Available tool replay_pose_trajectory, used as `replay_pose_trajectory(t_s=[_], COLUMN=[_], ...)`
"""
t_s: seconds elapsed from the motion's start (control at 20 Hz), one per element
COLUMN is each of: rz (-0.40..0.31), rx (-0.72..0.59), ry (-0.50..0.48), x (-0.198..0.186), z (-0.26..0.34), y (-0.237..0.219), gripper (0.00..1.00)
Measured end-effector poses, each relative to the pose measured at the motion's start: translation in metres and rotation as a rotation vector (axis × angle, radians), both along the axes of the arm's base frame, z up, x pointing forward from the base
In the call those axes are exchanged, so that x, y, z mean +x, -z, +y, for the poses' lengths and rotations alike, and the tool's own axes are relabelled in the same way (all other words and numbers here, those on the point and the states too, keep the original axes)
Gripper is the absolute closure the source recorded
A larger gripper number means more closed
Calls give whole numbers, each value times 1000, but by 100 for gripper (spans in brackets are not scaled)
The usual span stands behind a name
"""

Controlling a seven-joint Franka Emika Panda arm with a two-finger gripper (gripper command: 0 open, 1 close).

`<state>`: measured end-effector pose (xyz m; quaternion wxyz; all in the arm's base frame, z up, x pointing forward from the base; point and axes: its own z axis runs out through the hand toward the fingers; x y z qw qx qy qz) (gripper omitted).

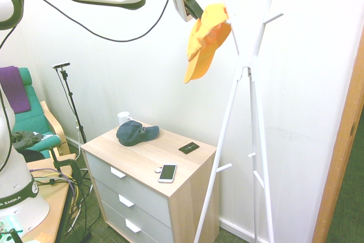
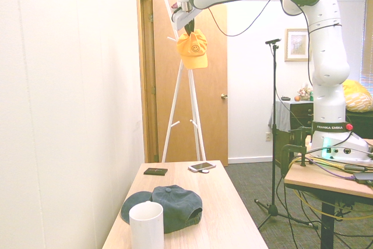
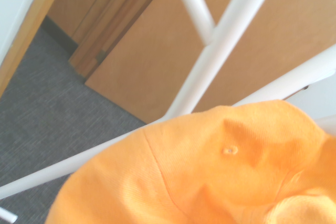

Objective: Hang the cap

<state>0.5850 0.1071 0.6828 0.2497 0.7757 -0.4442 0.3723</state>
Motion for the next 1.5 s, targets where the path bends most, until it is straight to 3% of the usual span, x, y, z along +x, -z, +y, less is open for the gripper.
replay_pose_trajectory(t_s=[0.5, 0.55, 1.5], rz=[44, 42, 32], rx=[49, 51, 82], ry=[6, 8, 15], x=[-1, -2, -17], z=[17, 17, 18], y=[53, 55, 53], gripper=[100, 0, 0])
